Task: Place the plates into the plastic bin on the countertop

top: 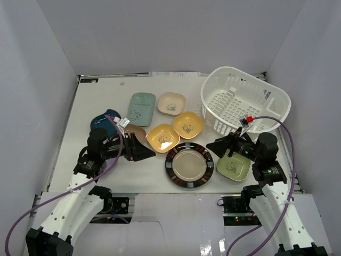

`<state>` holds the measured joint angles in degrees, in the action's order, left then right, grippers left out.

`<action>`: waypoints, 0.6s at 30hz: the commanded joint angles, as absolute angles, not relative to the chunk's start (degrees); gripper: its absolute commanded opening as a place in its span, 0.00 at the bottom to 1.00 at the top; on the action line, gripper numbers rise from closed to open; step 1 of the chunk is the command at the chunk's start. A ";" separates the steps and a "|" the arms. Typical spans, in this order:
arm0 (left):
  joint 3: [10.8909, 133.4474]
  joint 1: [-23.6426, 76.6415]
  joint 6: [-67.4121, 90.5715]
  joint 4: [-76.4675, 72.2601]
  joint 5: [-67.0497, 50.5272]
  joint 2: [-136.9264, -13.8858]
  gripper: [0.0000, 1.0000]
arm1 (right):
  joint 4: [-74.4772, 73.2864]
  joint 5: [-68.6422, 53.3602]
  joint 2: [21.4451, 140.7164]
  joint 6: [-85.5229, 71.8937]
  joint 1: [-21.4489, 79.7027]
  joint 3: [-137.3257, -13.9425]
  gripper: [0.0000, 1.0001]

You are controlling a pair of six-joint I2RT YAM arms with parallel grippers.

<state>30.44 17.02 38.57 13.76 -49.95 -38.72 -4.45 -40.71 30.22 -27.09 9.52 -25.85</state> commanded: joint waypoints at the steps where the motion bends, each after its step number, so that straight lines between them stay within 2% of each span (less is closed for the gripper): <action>1: 28.75 17.23 41.39 15.99 -51.24 -37.35 0.98 | -1.05 -42.54 28.83 -28.74 9.93 -25.31 0.85; 5: 25.41 17.23 45.00 14.77 -52.91 -38.67 0.98 | -1.49 -42.19 28.04 -28.83 10.02 -24.52 0.84; 8: 23.91 18.54 46.40 14.59 -49.41 -37.97 0.98 | -1.49 -42.45 27.86 -29.27 10.11 -23.47 0.83; 9: 23.12 19.24 47.02 14.50 -48.18 -38.23 0.96 | -1.49 -42.36 27.77 -29.44 10.11 -23.21 0.83; 10: 22.59 21.34 48.24 14.33 -45.47 -39.28 0.88 | -1.41 -42.28 27.60 -29.53 10.19 -22.94 0.83; 15: 19.95 31.36 51.59 13.80 -32.28 -42.97 0.79 | -2.90 -42.01 27.42 -28.74 10.37 -21.89 0.83; 18: 19.07 35.85 53.69 12.84 -25.59 -45.61 0.77 | -2.99 -41.92 26.81 -28.48 10.37 -20.75 0.83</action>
<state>19.92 33.10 50.61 14.33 -35.53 -44.14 -3.53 -41.12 27.68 -28.73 9.98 -21.61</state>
